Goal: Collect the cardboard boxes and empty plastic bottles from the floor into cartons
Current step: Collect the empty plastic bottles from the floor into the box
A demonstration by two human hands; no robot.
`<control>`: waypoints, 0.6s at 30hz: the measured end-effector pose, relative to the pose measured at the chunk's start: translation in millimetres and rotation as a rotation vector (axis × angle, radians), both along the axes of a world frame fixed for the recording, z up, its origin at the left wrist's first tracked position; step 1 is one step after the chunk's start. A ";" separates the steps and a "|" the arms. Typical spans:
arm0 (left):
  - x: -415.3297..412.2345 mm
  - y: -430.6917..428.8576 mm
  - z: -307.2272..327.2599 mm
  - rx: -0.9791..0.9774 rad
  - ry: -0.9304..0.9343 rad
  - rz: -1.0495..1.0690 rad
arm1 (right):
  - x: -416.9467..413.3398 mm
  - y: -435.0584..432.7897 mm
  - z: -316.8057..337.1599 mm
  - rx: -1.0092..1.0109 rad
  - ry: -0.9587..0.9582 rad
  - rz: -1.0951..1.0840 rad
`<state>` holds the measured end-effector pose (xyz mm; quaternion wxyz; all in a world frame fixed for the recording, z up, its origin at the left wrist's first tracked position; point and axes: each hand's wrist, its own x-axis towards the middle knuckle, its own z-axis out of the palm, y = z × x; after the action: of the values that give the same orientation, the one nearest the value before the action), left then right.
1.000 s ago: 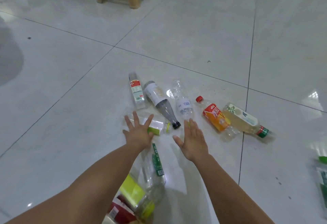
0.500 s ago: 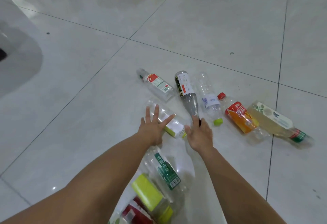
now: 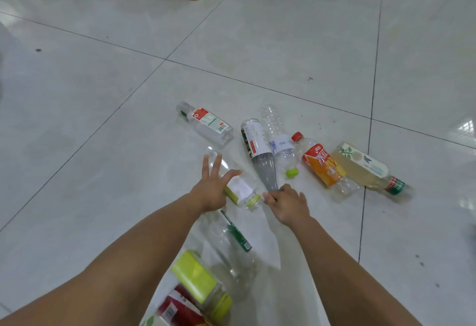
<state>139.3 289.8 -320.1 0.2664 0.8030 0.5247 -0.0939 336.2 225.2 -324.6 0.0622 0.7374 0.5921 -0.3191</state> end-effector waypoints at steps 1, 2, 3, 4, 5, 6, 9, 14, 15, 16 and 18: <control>7.9 -9.2 1.1 0.014 -0.098 0.039 | 6.6 -4.5 1.3 -0.015 0.071 -0.047; 17.5 -19.5 1.6 0.033 -0.216 0.107 | 12.9 -10.1 2.8 -0.023 0.139 -0.097; 28.2 -30.3 1.0 0.058 -0.339 0.210 | 18.8 -16.0 4.8 -0.032 0.170 -0.138; 40.0 -40.7 -0.3 0.094 -0.451 0.344 | 25.4 -22.0 6.4 -0.048 0.163 -0.151; 52.0 -50.2 -1.7 0.148 -0.534 0.491 | 31.0 -27.6 8.2 -0.065 0.136 -0.145; 63.7 -58.7 -2.6 0.210 -0.565 0.636 | 36.0 -33.0 10.2 -0.083 0.107 -0.133; 88.4 -76.4 -2.8 0.179 -0.419 0.996 | 45.6 -45.8 18.7 -0.140 0.023 -0.108; 100.9 -89.0 2.0 -0.191 -0.272 1.141 | 58.8 -53.9 31.0 -0.210 0.091 -0.248; 102.7 -90.4 0.5 -0.242 -0.312 1.167 | 60.2 -54.7 33.1 -0.224 0.152 -0.317; 105.4 -92.2 -0.9 -0.284 -0.380 1.198 | 60.9 -55.5 35.2 -0.240 0.200 -0.358; 111.8 -98.5 2.9 -0.374 -0.525 1.228 | 59.8 -58.1 42.7 -0.302 0.244 -0.387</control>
<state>251.1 191.2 -317.2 0.5233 0.2974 0.7774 0.1827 396.0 167.1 -282.0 0.0374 0.7751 0.3891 -0.4964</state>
